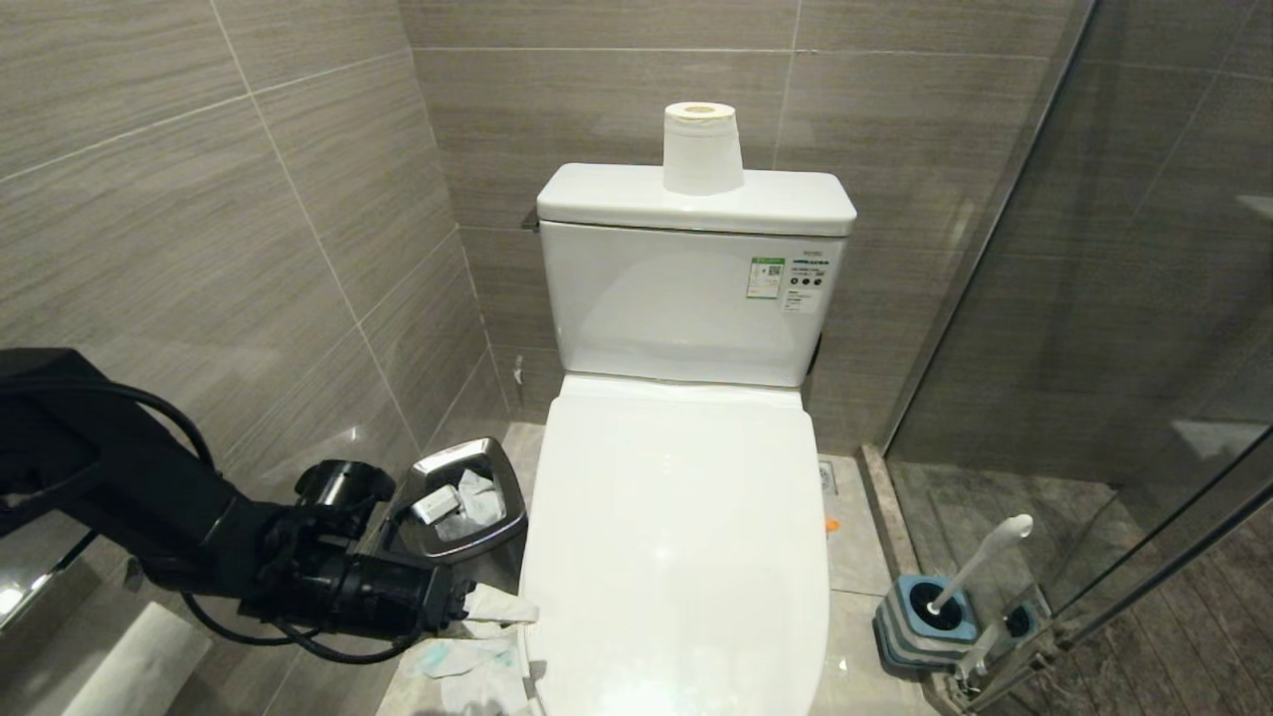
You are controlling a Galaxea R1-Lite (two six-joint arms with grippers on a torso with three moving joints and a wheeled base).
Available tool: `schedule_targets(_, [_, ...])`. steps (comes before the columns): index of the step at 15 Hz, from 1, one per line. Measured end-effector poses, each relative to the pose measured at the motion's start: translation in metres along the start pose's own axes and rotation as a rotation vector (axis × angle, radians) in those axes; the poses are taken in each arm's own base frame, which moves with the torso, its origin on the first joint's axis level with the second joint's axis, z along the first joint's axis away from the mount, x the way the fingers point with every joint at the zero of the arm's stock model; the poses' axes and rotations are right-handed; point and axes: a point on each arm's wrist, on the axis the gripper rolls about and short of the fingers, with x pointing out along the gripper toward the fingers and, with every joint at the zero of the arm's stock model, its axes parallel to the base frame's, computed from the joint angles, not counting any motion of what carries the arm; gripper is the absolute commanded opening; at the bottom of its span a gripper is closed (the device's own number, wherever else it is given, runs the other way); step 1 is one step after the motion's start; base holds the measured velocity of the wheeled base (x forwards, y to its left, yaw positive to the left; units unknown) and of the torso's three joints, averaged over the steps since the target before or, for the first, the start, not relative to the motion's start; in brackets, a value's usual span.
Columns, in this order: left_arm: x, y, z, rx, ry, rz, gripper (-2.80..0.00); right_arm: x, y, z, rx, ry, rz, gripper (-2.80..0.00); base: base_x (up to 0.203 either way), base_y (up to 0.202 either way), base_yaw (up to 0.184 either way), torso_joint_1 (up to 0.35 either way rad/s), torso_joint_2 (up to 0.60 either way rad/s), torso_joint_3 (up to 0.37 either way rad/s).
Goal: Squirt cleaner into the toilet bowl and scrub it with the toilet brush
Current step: Use the left hand to lift the toilet lid slightly
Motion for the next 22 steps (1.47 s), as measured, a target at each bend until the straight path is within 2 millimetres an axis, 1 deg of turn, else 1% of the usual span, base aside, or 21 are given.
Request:
schedule_targets(5, [0.004, 0.004, 0.01, 0.071, -0.043, -0.013, 0.0, 0.0, 0.0, 0.0, 0.0, 0.0, 0.0, -2.8, 0.0, 0.0, 0.0, 0.0, 0.0, 0.0])
schedule_targets(9, [0.003, 0.008, 0.016, 0.122, -0.09, -0.01, 0.0, 0.0, 0.0, 0.0, 0.0, 0.0, 0.0, -2.8, 0.0, 0.0, 0.0, 0.0, 0.0, 0.0])
schedule_targets(11, [-0.002, 0.011, 0.016, 0.135, -0.113, -0.003, 0.0, 0.0, 0.0, 0.0, 0.0, 0.0, 0.0, -2.8, 0.0, 0.0, 0.0, 0.0, 0.0, 0.0])
schedule_targets(15, [-0.018, 0.015, 0.009, 0.101, -0.133, 0.021, 0.0, 0.0, 0.0, 0.0, 0.0, 0.0, 0.0, -2.8, 0.0, 0.0, 0.0, 0.0, 0.0, 0.0])
schedule_targets(19, [-0.031, 0.019, 0.0, 0.166, -0.143, 0.041, 0.0, 0.0, 0.0, 0.0, 0.0, 0.0, 0.0, -2.8, 0.0, 0.0, 0.0, 0.0, 0.0, 0.0])
schedule_targets(22, [-0.037, 0.017, -0.001, 0.163, -0.151, 0.049, 0.0, 0.0, 0.0, 0.0, 0.0, 0.0, 0.0, -2.8, 0.0, 0.0, 0.0, 0.0, 0.0, 0.0])
